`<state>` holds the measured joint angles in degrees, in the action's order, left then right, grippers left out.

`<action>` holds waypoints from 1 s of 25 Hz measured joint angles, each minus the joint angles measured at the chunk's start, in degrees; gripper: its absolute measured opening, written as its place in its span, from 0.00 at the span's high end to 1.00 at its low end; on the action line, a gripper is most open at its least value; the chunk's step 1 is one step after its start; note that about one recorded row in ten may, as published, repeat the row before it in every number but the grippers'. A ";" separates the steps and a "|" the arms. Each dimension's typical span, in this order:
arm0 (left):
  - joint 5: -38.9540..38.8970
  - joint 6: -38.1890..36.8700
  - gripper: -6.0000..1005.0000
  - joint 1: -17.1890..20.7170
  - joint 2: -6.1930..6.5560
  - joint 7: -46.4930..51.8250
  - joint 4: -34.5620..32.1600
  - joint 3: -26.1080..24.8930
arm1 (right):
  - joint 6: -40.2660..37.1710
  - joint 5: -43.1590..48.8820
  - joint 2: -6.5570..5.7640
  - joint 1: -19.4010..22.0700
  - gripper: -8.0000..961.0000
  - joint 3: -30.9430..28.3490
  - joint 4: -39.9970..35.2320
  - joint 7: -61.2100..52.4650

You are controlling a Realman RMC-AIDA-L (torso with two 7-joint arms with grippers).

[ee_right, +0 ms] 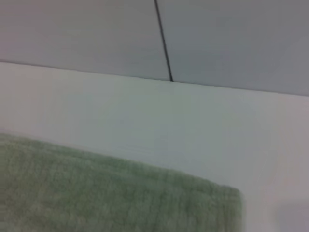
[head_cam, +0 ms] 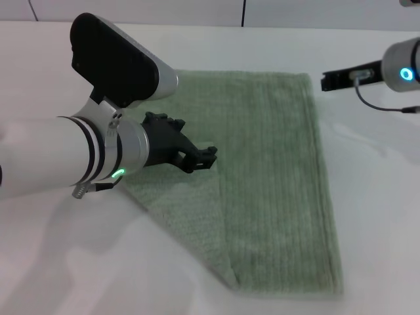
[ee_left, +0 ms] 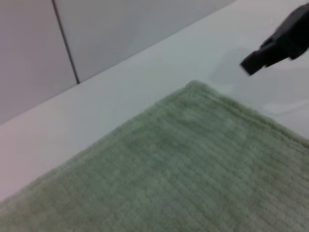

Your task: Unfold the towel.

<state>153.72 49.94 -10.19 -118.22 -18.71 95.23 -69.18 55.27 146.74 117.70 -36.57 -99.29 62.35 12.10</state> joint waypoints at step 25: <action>2.32 -4.01 0.26 -5.86 -0.35 0.13 -6.34 6.36 | -5.87 -4.05 0.91 -5.63 0.98 -0.18 -12.68 5.31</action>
<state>156.04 45.93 -16.04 -118.56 -18.58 88.88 -62.82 49.39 142.70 118.62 -42.20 -99.47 49.67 17.41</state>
